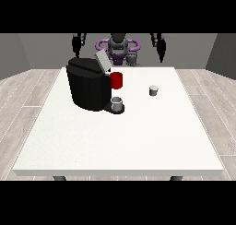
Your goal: Insert the coffee pod into the coffee machine and close the lid
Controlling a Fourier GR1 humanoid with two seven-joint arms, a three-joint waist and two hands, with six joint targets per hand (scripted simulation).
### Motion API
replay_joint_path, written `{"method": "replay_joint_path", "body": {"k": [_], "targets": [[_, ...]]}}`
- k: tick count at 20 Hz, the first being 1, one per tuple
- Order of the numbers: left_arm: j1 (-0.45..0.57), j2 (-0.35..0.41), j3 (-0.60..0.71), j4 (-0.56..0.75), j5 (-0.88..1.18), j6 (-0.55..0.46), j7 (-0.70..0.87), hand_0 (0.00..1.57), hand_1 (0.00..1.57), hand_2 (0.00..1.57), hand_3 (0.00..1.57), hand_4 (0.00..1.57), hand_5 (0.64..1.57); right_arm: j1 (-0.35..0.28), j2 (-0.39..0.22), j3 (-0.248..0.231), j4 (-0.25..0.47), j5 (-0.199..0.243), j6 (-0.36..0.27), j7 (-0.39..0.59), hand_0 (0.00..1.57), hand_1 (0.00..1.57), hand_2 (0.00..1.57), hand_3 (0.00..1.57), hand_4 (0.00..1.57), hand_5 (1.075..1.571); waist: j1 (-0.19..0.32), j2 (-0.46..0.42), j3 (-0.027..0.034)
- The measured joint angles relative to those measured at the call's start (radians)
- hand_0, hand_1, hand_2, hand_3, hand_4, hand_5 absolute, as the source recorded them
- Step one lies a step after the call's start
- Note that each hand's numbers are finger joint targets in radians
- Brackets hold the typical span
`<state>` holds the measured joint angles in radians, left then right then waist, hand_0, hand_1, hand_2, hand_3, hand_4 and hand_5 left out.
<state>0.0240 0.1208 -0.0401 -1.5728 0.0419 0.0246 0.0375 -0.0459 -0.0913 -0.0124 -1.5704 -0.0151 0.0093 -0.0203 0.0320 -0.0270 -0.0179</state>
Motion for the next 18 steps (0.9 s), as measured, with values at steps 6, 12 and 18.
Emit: {"method": "replay_joint_path", "body": {"k": [6, 12, 18], "targets": [[-0.052, 0.118, 0.011, 0.024, -0.066, -0.079, -0.085, 0.0, 0.0, 0.0, 0.0, 0.0, 1.571, 0.009, -0.001, 0.005, 0.017, 0.002, 0.013, 0.001, 0.0, 0.0, 0.0, 0.0, 0.0, 1.571, -0.046, 0.028, 0.0138], [-0.162, 0.288, 0.042, 0.107, -0.161, -0.154, -0.121, 0.0, 0.0, 0.0, 0.0, 0.0, 1.571, -0.027, 0.024, 0.029, 0.013, 0.133, -0.113, -0.029, 0.0, 0.0, 0.0, 0.0, 0.0, 1.571, -0.121, 0.118, 0.0168], [-0.289, 0.384, 0.077, 0.263, -0.221, -0.206, -0.109, 0.0, 0.0, 0.0, 0.0, 0.0, 1.571, -0.073, 0.041, 0.071, -0.022, 0.193, -0.147, -0.001, 0.0, 0.0, 0.0, 0.0, 0.0, 1.571, -0.191, 0.182, 0.0173]]}}
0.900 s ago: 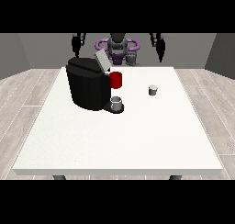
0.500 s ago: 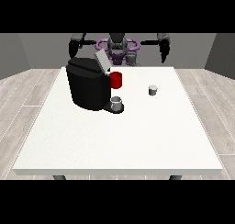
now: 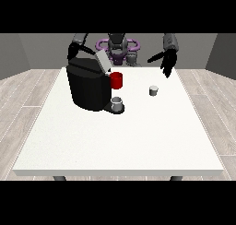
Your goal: Insert the coffee pod into the coffee machine and close the lid
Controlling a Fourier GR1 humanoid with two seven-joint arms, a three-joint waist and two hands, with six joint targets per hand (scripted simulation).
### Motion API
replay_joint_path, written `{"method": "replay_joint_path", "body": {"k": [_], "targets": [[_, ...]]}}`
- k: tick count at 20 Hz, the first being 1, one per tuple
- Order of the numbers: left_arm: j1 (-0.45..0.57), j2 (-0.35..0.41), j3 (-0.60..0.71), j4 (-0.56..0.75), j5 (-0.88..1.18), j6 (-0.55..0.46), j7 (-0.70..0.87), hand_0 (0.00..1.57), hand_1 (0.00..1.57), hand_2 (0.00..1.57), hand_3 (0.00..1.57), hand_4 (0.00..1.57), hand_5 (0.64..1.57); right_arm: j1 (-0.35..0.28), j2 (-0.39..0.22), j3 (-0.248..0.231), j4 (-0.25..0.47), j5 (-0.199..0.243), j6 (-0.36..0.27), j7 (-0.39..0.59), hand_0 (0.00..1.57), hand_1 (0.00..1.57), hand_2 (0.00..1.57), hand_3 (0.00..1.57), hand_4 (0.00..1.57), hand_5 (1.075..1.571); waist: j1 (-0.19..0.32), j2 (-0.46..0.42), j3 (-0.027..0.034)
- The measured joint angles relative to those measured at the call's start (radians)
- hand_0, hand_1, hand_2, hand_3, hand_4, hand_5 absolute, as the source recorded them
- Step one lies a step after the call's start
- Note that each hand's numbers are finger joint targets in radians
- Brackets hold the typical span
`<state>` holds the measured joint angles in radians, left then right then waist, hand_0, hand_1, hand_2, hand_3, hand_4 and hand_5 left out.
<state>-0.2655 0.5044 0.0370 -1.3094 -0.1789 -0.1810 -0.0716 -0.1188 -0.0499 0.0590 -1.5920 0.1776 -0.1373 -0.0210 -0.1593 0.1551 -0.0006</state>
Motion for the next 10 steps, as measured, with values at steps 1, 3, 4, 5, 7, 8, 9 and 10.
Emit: {"method": "replay_joint_path", "body": {"k": [1, 3, 4, 5, 7, 8, 9, 10], "targets": [[-0.022, 0.019, 0.005, 0.026, -0.007, -0.015, 0.007, 0.0, 0.0, 0.0, 0.0, 0.0, 1.571, -0.009, 0.006, 0.01, -0.005, 0.008, -0.004, 0.008, 0.0, 0.0, 0.0, 0.0, 0.0, 1.571, -0.009, 0.012, 0.0], [-0.052, 0.039, 0.01, 0.086, -0.029, -0.028, -0.015, 0.0, 0.0, 0.0, 0.0, 0.0, 1.571, -0.019, 0.006, 0.014, -0.014, 0.008, 0.002, 0.007, 0.0, 0.0, 0.0, 0.0, 0.0, 1.571, -0.024, 0.037, 0.0001], [-0.07, 0.043, 0.008, 0.11, -0.044, -0.029, -0.018, 0.0, 0.0, 0.0, 0.0, 0.0, 1.571, -0.029, 0.014, 0.019, -0.01, 0.012, -0.003, 0.008, 0.0, 0.0, 0.0, 0.0, 0.0, 1.571, -0.026, 0.051, 0.0001], [-0.087, 0.043, 0.004, 0.132, -0.061, -0.025, -0.022, 0.0, 0.0, 0.0, 0.0, 0.0, 1.571, -0.035, 0.017, 0.02, -0.003, 0.012, -0.002, 0.004, 0.0, 0.0, 0.0, 0.0, 0.0, 1.571, -0.03, 0.063, 0.0001], [-0.121, 0.049, -0.002, 0.176, -0.084, -0.038, -0.022, 0.0, 0.0, 0.0, 0.0, 0.0, 1.571, -0.046, 0.027, 0.021, 0.009, 0.014, -0.012, 0.009, 0.0, 0.0, 0.0, 0.0, 0.0, 1.571, -0.03, 0.072, 0.0003], [-0.136, 0.057, 0.0, 0.199, -0.094, -0.042, -0.036, 0.0, 0.0, 0.0, 0.0, 0.0, 1.571, -0.06, 0.019, 0.01, 0.013, 0.01, -0.008, 0.013, 0.0, 0.0, 0.0, 0.0, 0.0, 1.571, -0.031, 0.087, 0.0003], [-0.145, 0.062, 0.0, 0.226, -0.109, -0.04, -0.053, 0.0, 0.0, 0.0, 0.0, 0.0, 1.571, -0.064, 0.013, 0.005, 0.013, 0.009, -0.004, 0.016, 0.0, 0.0, 0.0, 0.0, 0.0, 1.571, -0.034, 0.097, 0.0002], [-0.155, 0.059, -0.011, 0.239, -0.129, -0.036, -0.055, 0.0, 0.0, 0.0, 0.0, 0.0, 1.571, -0.069, 0.02, 0.009, 0.026, 0.016, -0.015, 0.018, 0.0, 0.0, 0.0, 0.0, 0.0, 1.571, -0.027, 0.099, 0.0002]]}}
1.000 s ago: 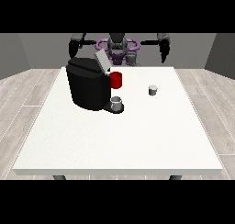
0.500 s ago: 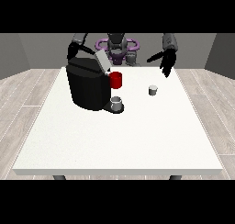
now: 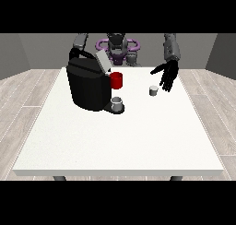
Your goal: Insert the coffee pod into the coffee machine and close the lid
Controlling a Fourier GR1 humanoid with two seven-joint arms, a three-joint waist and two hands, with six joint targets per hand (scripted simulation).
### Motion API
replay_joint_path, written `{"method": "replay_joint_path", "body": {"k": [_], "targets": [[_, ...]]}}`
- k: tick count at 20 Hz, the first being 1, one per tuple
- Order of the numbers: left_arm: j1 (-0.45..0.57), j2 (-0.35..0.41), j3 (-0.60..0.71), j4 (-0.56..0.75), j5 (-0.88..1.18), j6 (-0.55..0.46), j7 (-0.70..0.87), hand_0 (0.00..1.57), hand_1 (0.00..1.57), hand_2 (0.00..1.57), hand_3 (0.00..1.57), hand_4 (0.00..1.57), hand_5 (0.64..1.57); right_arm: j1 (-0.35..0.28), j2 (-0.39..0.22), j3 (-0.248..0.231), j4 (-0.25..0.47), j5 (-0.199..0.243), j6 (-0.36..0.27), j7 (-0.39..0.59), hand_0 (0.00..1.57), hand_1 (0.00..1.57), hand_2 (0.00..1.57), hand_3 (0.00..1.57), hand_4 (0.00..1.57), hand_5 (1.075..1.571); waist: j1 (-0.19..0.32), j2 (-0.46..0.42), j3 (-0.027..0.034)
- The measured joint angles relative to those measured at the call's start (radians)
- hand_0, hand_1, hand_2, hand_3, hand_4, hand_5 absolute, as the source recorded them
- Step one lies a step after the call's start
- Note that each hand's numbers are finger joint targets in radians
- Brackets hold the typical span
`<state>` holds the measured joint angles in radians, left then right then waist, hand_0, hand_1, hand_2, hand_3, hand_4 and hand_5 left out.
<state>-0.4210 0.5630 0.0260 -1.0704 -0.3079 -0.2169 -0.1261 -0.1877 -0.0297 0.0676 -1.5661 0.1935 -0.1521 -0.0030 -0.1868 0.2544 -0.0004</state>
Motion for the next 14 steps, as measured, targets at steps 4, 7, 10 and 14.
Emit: {"method": "replay_joint_path", "body": {"k": [4, 7, 10, 14], "targets": [[-0.044, -0.025, -0.016, 0.086, -0.069, 0.043, -0.009, 0.26, 0.26, 0.59, 0.25, 0.0, 1.571, -0.002, 0.012, 0.02, 0.015, -0.004, -0.013, 0.021, 0.0, 0.0, 0.0, 0.0, 0.0, 1.571, -0.005, 0.01, 0.0001], [-0.071, -0.051, -0.029, 0.128, -0.118, 0.093, -0.041, 0.95, 0.95, 0.97, 0.66, 0.0, 1.571, -0.021, 0.019, 0.016, 0.04, -0.016, -0.021, 0.026, 0.0, 0.0, 0.0, 0.0, 0.0, 1.571, 0.007, 0.018, 0.0001], [-0.096, -0.068, -0.049, 0.149, -0.176, 0.142, -0.05, 0.89, 0.89, 0.96, 0.82, 0.38, 1.571, -0.041, 0.012, -0.005, 0.079, -0.023, -0.016, 0.028, 0.0, 0.0, 0.0, 0.0, 0.0, 1.571, 0.022, 0.013, 0.0002], [-0.139, -0.074, -0.074, 0.184, -0.253, 0.201, -0.079, 0.94, 0.94, 1.04, 0.87, 0.43, 1.571, -0.074, 0.011, -0.009, 0.113, -0.02, -0.01, 0.024, 0.0, 0.0, 0.0, 0.0, 0.0, 1.571, 0.022, 0.032, 0.0001]]}}
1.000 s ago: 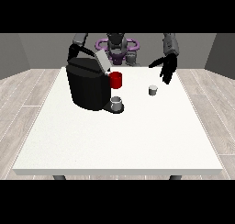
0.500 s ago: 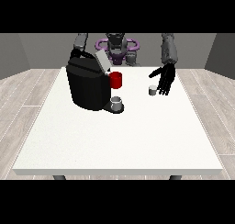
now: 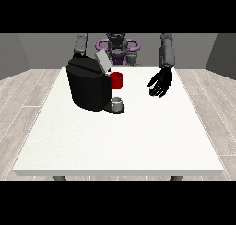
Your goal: Insert the coffee pod into the coffee machine and close the lid
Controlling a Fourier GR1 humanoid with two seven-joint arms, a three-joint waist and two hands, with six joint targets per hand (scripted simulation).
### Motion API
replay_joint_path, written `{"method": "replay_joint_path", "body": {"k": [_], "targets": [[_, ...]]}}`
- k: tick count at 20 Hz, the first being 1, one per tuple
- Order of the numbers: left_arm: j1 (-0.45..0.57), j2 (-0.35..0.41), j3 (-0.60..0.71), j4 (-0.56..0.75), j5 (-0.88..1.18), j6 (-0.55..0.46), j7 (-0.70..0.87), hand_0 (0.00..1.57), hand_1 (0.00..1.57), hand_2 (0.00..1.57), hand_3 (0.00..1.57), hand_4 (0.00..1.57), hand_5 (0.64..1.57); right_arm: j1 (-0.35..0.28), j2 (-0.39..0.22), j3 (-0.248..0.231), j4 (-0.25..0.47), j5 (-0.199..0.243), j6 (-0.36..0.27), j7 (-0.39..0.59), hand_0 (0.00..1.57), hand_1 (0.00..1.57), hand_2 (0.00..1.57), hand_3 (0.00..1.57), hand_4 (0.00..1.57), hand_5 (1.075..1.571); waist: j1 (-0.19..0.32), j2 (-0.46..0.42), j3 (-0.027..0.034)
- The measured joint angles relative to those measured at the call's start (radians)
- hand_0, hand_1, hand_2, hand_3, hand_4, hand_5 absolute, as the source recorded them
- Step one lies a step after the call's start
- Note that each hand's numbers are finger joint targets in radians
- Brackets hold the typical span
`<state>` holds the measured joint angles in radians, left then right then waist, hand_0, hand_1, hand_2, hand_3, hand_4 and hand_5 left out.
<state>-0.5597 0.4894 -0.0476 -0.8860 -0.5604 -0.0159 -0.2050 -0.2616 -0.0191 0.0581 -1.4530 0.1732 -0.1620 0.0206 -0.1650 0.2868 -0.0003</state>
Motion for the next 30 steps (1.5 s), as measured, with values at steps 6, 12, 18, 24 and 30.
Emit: {"method": "replay_joint_path", "body": {"k": [6, 12, 18, 24, 30], "targets": [[-0.033, 0.005, -0.064, 0.061, -0.118, 0.006, 0.01, 0.91, 0.91, 1.04, 0.89, 0.33, 1.571, -0.031, -0.002, -0.008, 0.049, 0.004, 0.006, 0.0, 0.0, 0.0, 0.0, 0.0, 0.0, 1.571, -0.004, -0.001, 0.0003], [-0.046, 0.01, -0.094, 0.14, -0.191, -0.029, -0.008, 0.76, 0.76, 0.98, 0.86, 0.4, 1.571, -0.02, 0.0, -0.013, 0.068, -0.011, 0.025, 0.001, 0.0, 0.0, 0.0, 0.0, 0.0, 1.571, -0.003, -0.038, 0.0005], [-0.077, -0.009, -0.08, 0.206, -0.239, -0.004, -0.038, 1.15, 1.15, 1.26, 1.16, 0.47, 1.571, 0.001, 0.001, -0.023, 0.113, -0.023, 0.026, -0.044, 0.0, 0.0, 0.0, 0.0, 0.0, 1.571, -0.002, -0.041, 0.0019], [-0.121, -0.048, -0.044, 0.219, -0.21, -0.033, -0.091, 1.45, 1.45, 1.44, 1.36, 0.52, 1.571, 0.009, 0.002, -0.027, 0.152, 0.016, -0.018, -0.032, 0.0, 0.0, 0.0, 0.0, 0.0, 1.571, 0.016, -0.074, 0.0008], [-0.164, -0.08, -0.024, 0.204, -0.18, -0.129, -0.084, 1.38, 1.38, 1.38, 1.33, 0.49, 1.571, 0.017, -0.012, -0.048, 0.216, 0.03, -0.03, -0.035, 0.0, 0.0, 0.0, 0.0, 0.0, 1.571, 0.039, -0.132, 0.0003]]}}
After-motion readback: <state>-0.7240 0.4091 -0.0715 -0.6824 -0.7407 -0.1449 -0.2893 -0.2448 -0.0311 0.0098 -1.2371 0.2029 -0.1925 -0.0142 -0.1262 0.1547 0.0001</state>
